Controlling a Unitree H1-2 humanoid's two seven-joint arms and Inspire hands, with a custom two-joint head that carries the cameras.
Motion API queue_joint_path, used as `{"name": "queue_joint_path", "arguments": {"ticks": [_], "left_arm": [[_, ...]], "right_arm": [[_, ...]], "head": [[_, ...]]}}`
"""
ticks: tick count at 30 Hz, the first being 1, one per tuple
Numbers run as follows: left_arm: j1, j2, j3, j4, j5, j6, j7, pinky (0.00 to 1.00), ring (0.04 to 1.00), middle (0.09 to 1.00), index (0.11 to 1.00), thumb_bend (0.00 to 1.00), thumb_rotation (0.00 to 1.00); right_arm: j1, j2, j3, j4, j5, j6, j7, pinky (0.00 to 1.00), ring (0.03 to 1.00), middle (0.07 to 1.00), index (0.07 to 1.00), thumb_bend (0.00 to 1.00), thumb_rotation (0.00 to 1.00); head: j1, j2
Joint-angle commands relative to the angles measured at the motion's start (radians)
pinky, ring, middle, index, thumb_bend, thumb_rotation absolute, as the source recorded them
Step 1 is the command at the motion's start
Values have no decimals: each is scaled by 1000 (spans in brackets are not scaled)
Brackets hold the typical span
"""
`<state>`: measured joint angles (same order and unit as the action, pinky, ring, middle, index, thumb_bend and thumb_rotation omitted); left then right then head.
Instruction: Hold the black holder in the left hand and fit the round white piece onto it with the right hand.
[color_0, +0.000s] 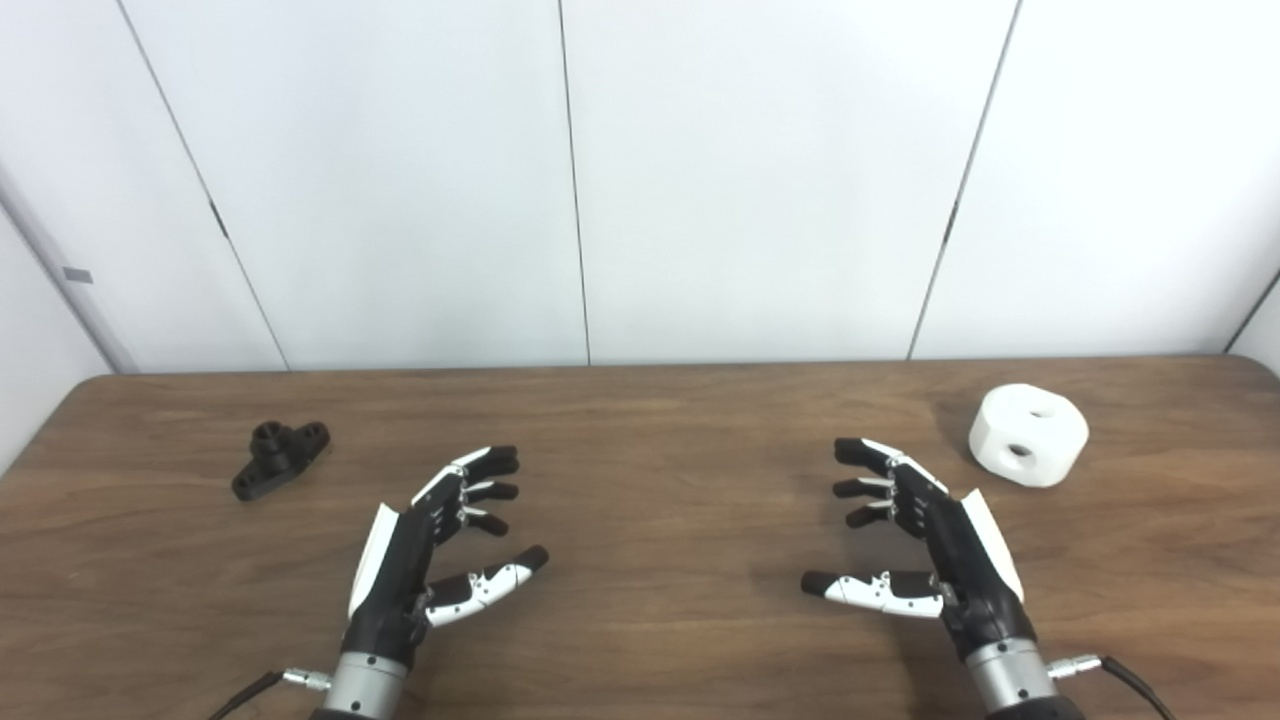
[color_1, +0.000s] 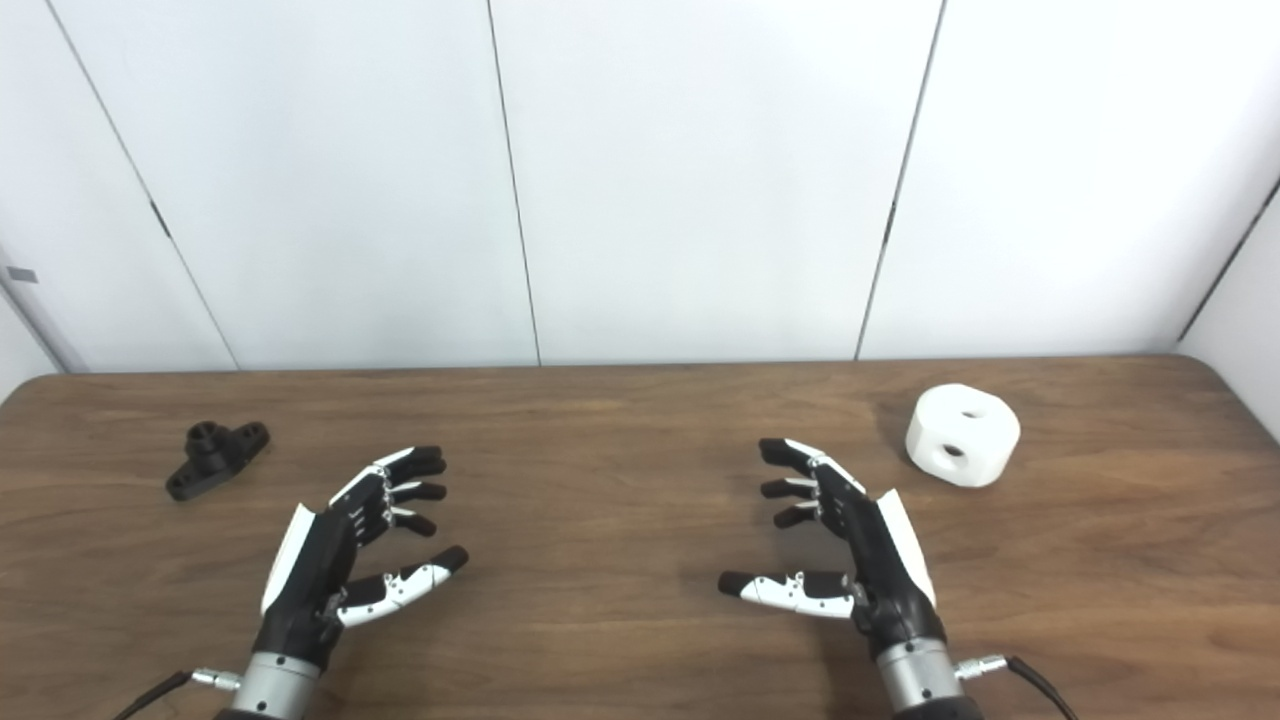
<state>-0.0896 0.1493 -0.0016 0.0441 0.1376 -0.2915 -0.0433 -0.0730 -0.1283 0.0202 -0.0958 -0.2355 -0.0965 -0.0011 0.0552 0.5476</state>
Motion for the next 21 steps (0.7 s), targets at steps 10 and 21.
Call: {"name": "queue_joint_path", "arguments": {"ticks": [10, 21], "left_arm": [[-25, 3, 4, -19, -3, -29, 11, 547, 719, 777, 788, 630, 0], [-23, -21, -16, -17, 21, -26, 18, 562, 714, 777, 779, 625, 0]], "right_arm": [[-21, -2, -1, -22, 13, -41, -6, 559, 690, 795, 788, 735, 0], [-12, -22, -15, -29, 46, -38, 8, 559, 696, 809, 791, 711, 0]], "head": [[1, 3], [215, -34]]}}
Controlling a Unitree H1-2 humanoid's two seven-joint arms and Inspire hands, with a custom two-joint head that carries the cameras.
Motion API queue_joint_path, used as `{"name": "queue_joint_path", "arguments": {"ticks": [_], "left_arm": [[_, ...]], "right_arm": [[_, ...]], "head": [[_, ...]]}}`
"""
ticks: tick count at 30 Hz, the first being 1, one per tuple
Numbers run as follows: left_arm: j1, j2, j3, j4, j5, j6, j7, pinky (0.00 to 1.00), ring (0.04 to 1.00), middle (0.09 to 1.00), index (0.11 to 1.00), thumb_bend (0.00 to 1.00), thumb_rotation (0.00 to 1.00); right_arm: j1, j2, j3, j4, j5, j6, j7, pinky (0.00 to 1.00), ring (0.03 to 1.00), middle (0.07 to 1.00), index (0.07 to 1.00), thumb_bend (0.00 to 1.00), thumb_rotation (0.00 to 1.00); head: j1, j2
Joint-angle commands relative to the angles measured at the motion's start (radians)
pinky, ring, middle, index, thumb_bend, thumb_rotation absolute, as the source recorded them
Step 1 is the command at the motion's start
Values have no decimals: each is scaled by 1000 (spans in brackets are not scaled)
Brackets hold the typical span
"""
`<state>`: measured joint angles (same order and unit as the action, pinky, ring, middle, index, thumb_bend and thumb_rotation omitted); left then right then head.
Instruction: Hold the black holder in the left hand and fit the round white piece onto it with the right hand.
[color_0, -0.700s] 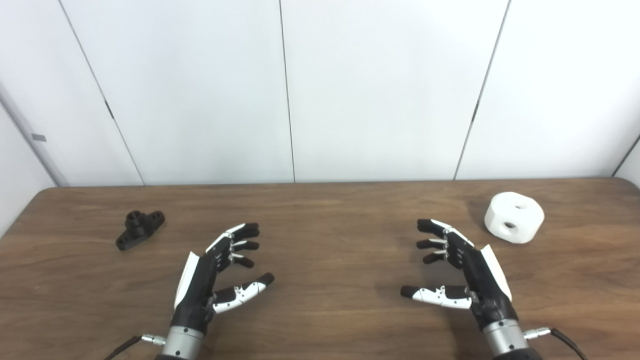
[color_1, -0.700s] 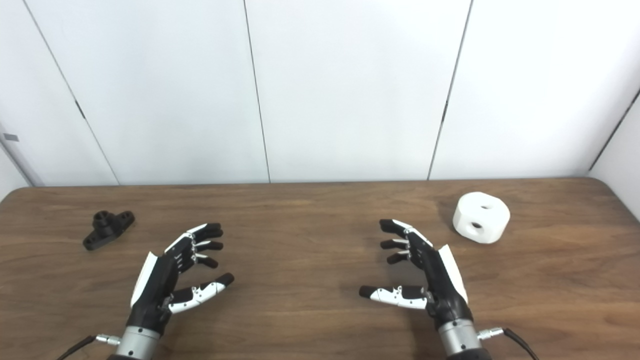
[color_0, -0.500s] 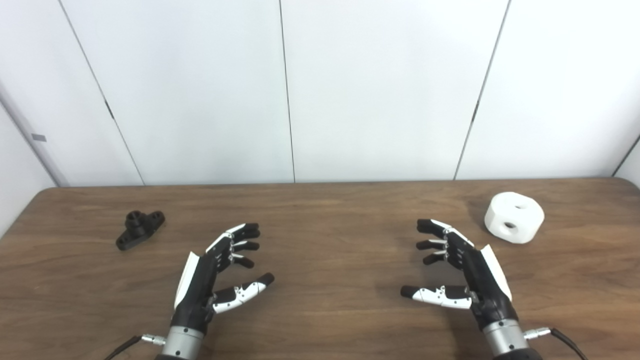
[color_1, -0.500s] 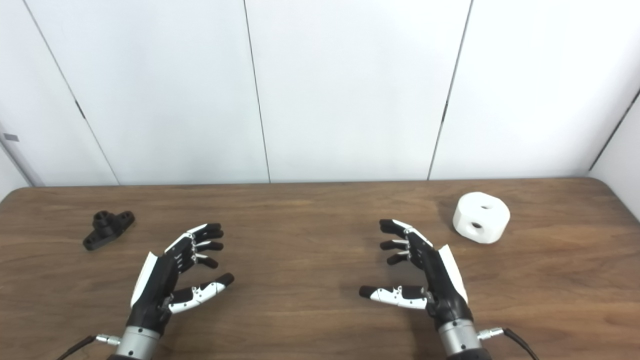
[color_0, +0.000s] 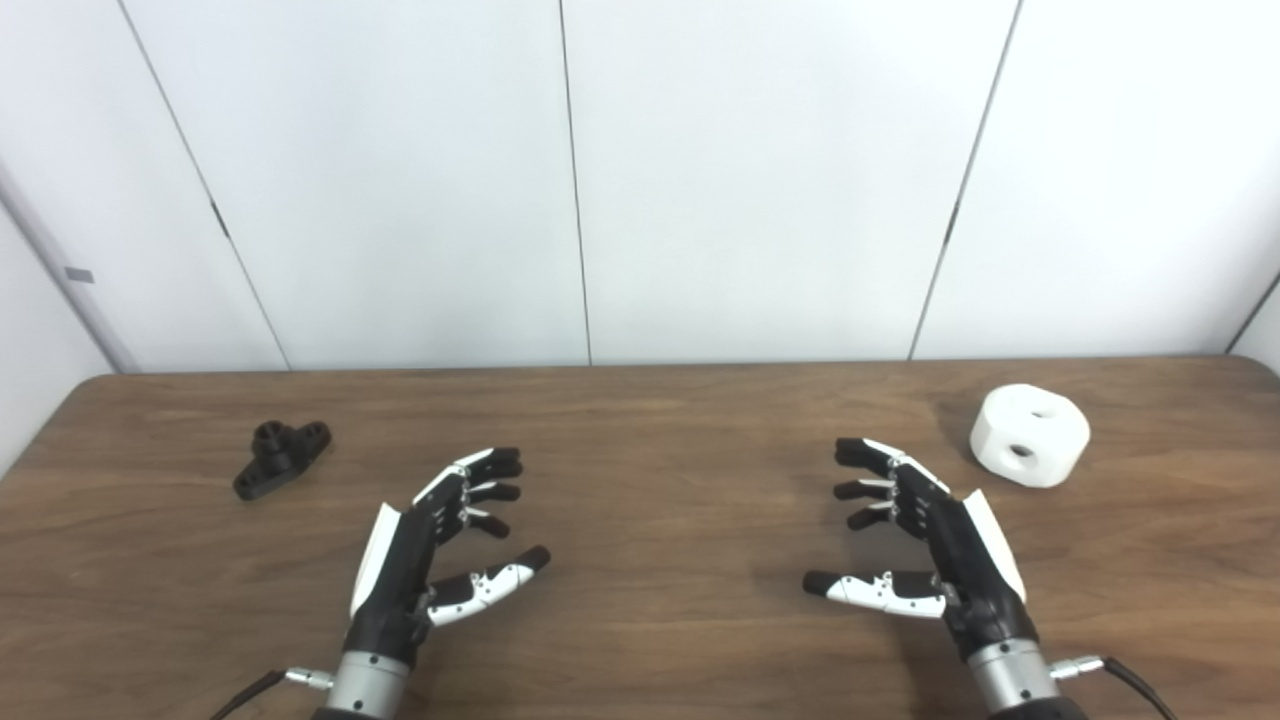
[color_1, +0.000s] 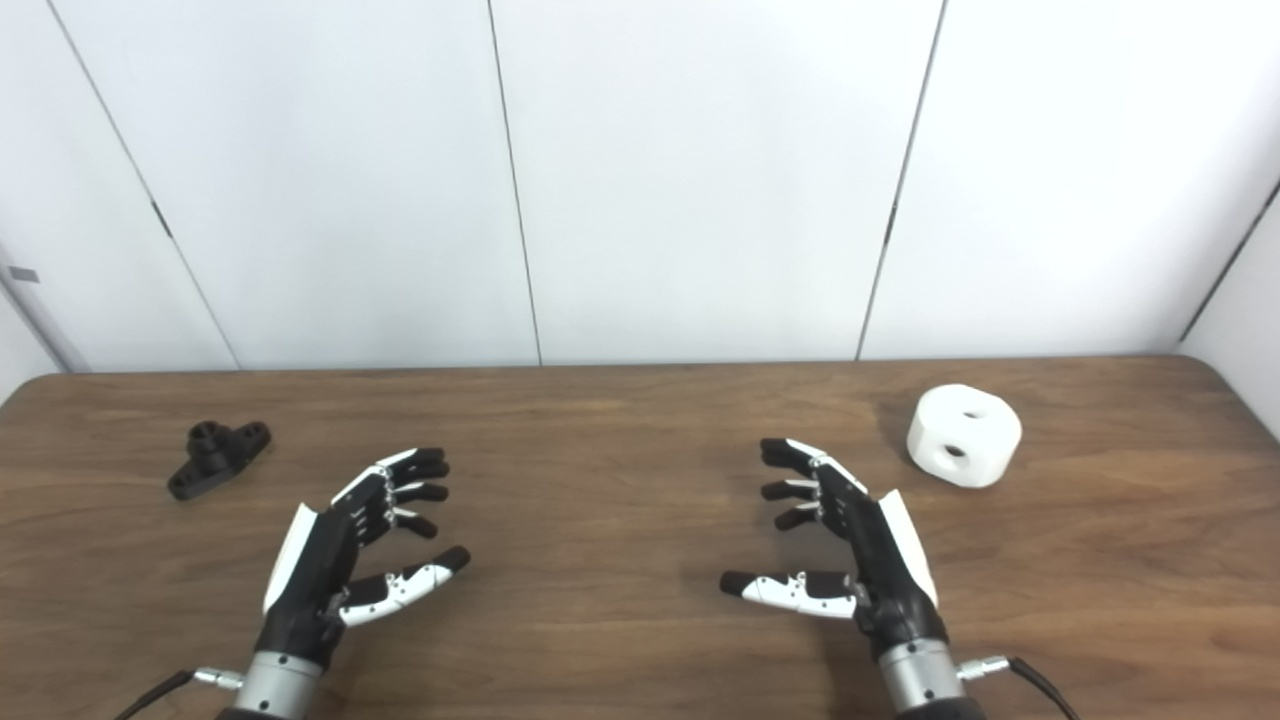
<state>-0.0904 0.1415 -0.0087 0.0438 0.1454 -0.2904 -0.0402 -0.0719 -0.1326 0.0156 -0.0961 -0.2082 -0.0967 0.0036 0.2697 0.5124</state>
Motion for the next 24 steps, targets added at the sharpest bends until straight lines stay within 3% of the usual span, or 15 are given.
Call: {"name": "queue_joint_path", "arguments": {"ticks": [1, 2, 4, 7, 13, 24], "left_arm": [[-23, -21, -13, -13, 17, -28, 18, 560, 713, 777, 778, 625, 0], [-24, -29, -18, -7, 18, -32, 20, 562, 711, 776, 777, 625, 0], [-31, -51, -30, 13, 40, -42, 37, 549, 693, 770, 772, 631, 0], [-40, -77, -47, 44, 60, -51, 58, 569, 710, 765, 768, 655, 0], [-49, -101, -63, 65, 100, -41, 85, 623, 750, 785, 779, 656, 0], [-45, -98, -59, 52, 91, -26, 89, 598, 731, 776, 778, 673, 0]], "right_arm": [[-12, -23, -15, -26, 28, -42, 6, 559, 696, 810, 792, 708, 0], [-11, -27, -19, -28, 36, -43, 9, 559, 696, 811, 793, 703, 0], [-9, -37, -30, -30, 56, -33, 14, 561, 689, 809, 794, 688, 0], [-7, -46, -39, -33, 77, -17, 20, 569, 699, 809, 804, 665, 0], [-8, -58, -42, -31, 81, -14, 25, 552, 692, 802, 787, 647, 0], [-6, -57, -38, -27, 72, -21, 29, 484, 664, 781, 764, 662, 1]], "head": [[43, -12], [56, -16], [169, -62], [220, -84], [239, -94], [236, -89]]}}
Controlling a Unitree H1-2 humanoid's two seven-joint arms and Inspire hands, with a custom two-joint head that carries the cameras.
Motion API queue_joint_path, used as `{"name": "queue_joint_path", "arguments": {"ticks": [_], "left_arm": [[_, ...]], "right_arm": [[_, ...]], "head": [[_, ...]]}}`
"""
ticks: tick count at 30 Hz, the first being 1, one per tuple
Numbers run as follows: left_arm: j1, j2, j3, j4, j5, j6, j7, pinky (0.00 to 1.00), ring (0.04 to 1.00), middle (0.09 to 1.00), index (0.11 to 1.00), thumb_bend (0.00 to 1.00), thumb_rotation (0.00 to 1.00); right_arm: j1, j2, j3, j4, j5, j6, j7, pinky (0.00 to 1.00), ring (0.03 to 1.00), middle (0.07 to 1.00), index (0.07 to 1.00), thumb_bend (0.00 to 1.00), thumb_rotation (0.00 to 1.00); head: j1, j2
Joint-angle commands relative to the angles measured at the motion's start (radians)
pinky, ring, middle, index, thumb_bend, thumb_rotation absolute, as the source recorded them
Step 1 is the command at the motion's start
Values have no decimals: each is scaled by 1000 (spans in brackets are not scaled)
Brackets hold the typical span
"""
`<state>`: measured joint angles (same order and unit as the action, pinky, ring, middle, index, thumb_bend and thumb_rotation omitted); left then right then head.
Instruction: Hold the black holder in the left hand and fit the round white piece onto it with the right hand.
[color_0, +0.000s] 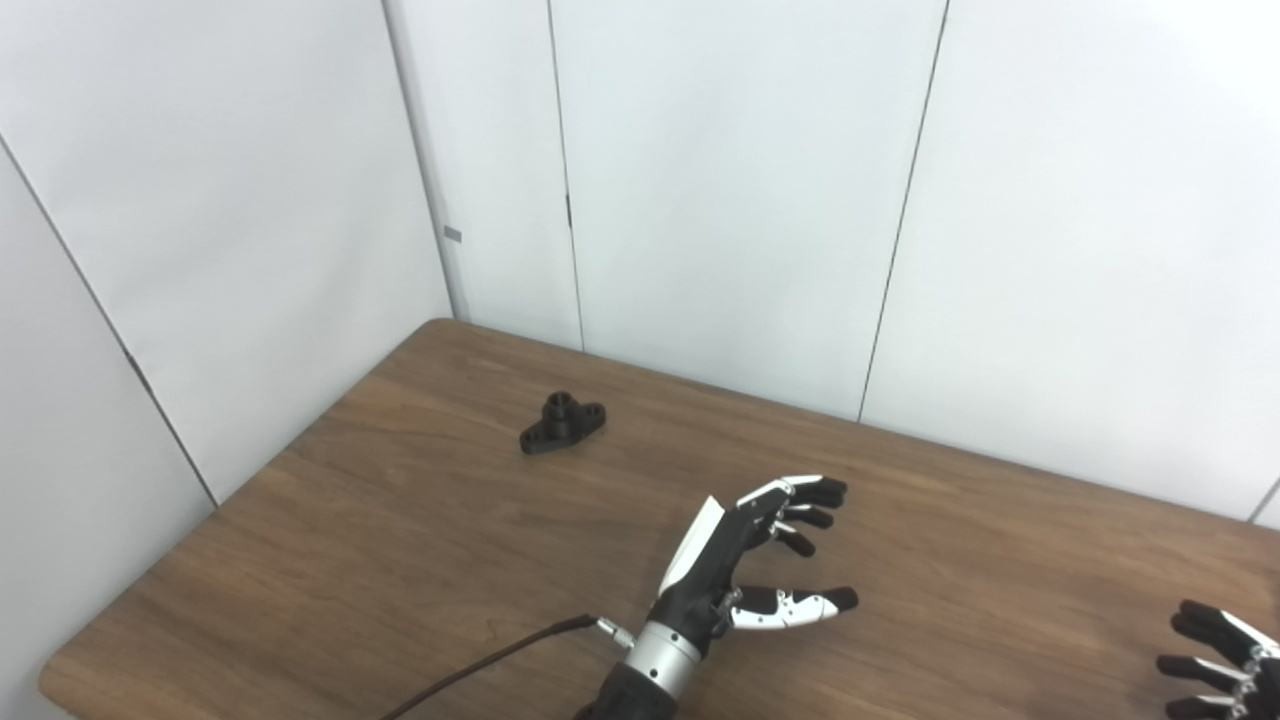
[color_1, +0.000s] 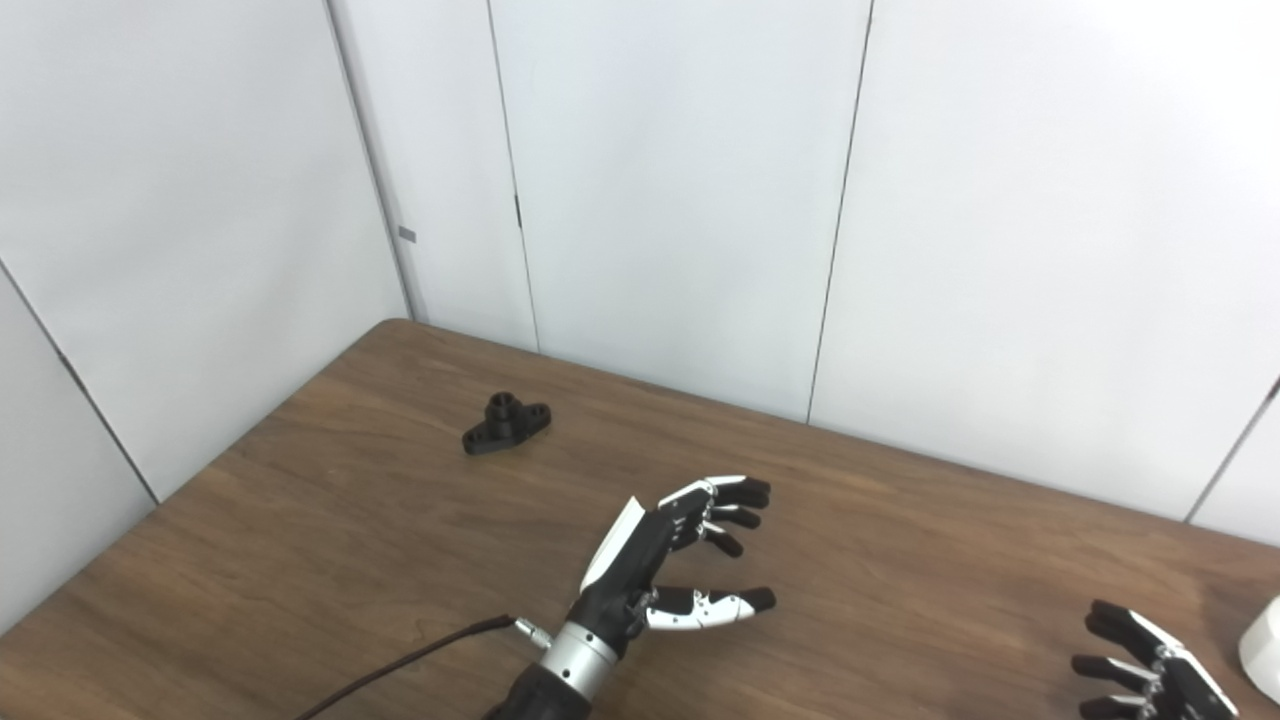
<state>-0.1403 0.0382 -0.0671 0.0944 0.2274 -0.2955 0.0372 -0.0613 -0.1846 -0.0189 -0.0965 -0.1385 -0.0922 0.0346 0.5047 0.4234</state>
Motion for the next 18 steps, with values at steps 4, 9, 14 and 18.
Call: {"name": "queue_joint_path", "arguments": {"ticks": [4, 9, 14, 18], "left_arm": [[7, 4, 0, -15, 13, -3, 12, 607, 732, 775, 774, 678, 0], [2, 16, 6, -48, 3, 14, -1, 579, 712, 759, 743, 685, 0], [-7, 74, 10, -109, -1, 49, -46, 601, 695, 727, 724, 643, 0], [-22, 160, 20, -159, 19, 103, -98, 599, 705, 747, 735, 680, 0]], "right_arm": [[-16, -6, -5, -28, 9, -24, 0, 467, 651, 774, 761, 661, 23], [-20, -9, -7, -23, 13, -28, 2, 458, 642, 770, 753, 663, 22], [-24, -8, -7, -21, 11, -20, 1, 445, 630, 762, 745, 666, 41], [-29, -10, -9, -17, 19, -20, 4, 436, 622, 758, 742, 669, 69]], "head": [[0, 3], [-6, 7], [-8, 7], [-8, 6]]}}
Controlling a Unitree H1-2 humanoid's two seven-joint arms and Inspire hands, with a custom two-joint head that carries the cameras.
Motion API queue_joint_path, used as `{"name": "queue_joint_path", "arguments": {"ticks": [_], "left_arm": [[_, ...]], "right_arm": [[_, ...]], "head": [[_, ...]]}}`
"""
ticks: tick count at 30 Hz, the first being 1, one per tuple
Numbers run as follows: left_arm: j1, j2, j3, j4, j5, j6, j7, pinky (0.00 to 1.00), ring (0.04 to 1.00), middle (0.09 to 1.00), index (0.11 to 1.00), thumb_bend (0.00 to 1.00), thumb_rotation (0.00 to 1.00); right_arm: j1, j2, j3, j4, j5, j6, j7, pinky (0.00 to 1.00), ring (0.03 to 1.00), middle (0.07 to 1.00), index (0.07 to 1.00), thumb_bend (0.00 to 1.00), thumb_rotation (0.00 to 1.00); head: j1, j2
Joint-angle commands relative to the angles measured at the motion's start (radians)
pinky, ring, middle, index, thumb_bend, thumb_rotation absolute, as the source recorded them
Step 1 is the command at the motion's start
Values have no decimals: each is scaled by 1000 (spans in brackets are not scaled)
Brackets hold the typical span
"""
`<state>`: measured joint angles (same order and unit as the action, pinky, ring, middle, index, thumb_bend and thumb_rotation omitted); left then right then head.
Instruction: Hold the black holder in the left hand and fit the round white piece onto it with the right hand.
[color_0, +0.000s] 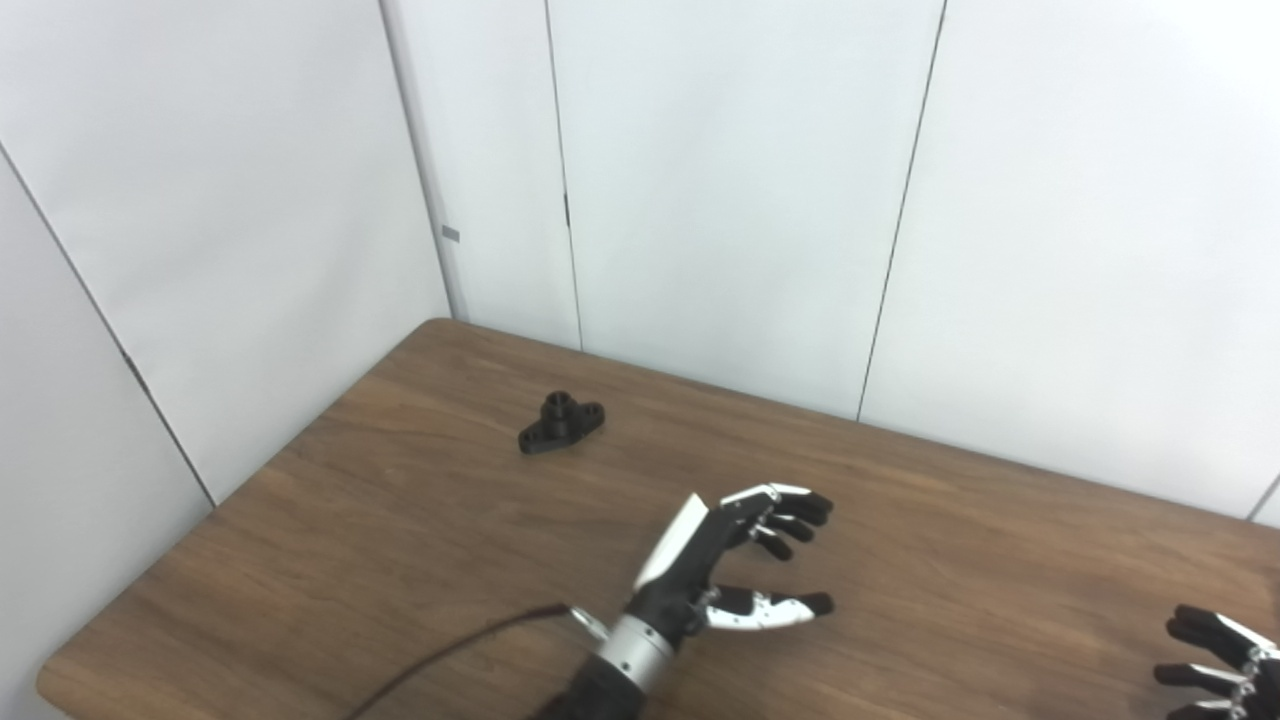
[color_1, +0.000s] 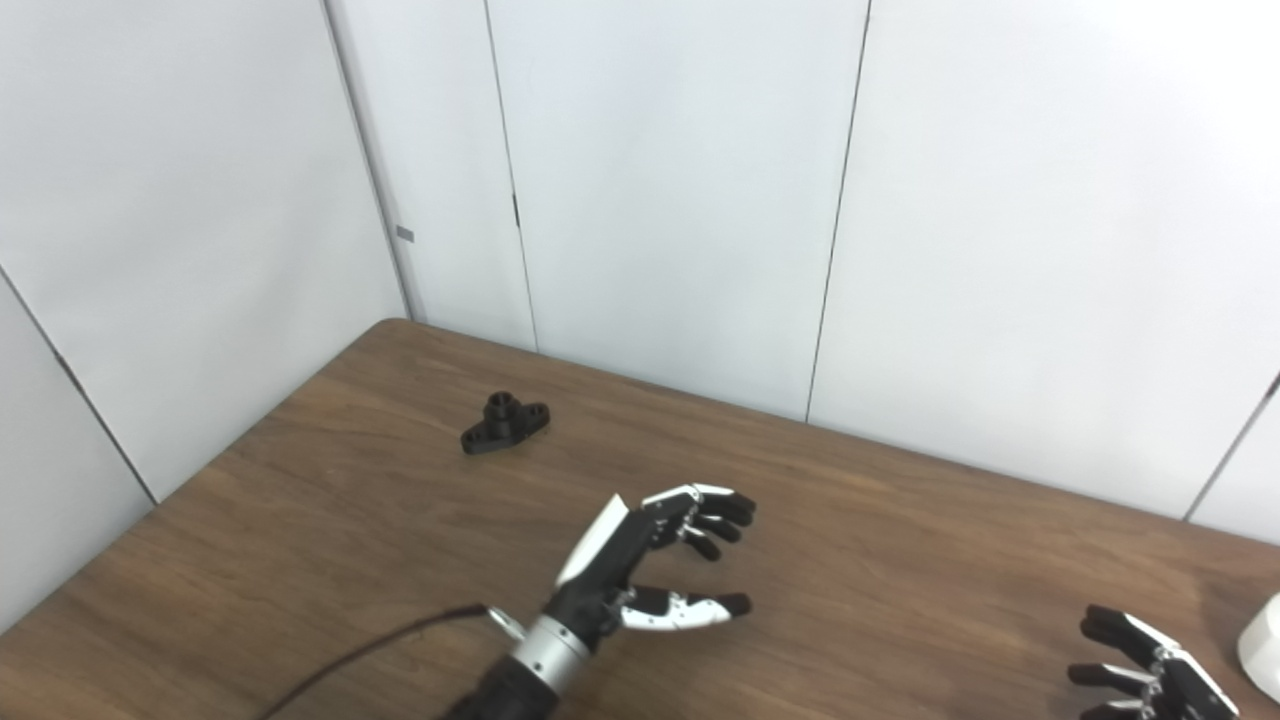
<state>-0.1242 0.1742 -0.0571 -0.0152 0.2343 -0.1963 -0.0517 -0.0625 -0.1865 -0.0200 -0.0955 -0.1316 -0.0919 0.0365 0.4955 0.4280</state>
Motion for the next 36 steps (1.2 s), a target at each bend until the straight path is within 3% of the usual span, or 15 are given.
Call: {"name": "queue_joint_path", "arguments": {"ticks": [1, 7, 11, 15, 27, 36], "left_arm": [[-42, 52, 12, -63, 28, 17, -20, 584, 706, 755, 758, 700, 0], [-50, 186, 42, -139, 41, 114, -92, 603, 743, 784, 799, 738, 0], [-53, 230, 79, -196, 30, 187, -116, 630, 756, 794, 810, 753, 0], [-64, 272, 111, -236, 94, 222, -98, 679, 767, 787, 814, 747, 2], [-114, 362, 237, -267, 185, 315, -72, 762, 842, 827, 801, 709, 46], [-120, 385, 310, -241, 254, 351, -7, 793, 865, 870, 819, 722, 76]], "right_arm": [[-30, -10, -8, -18, 10, -21, 1, 440, 623, 757, 745, 666, 74], [-36, -17, -14, -7, 16, -35, -1, 438, 627, 756, 743, 669, 84], [-38, -21, -15, 3, 23, -41, 2, 436, 626, 756, 740, 669, 72], [-38, -23, -15, 5, 20, -34, 1, 440, 627, 756, 744, 671, 87], [-35, -25, -18, 8, 20, -35, 0, 428, 622, 758, 740, 671, 68], [-31, -32, -18, 7, 20, -33, 5, 428, 618, 752, 735, 675, 73]], "head": [[1, 1], [7, -1], [12, -1], [16, 1], [25, 5], [32, 10]]}}
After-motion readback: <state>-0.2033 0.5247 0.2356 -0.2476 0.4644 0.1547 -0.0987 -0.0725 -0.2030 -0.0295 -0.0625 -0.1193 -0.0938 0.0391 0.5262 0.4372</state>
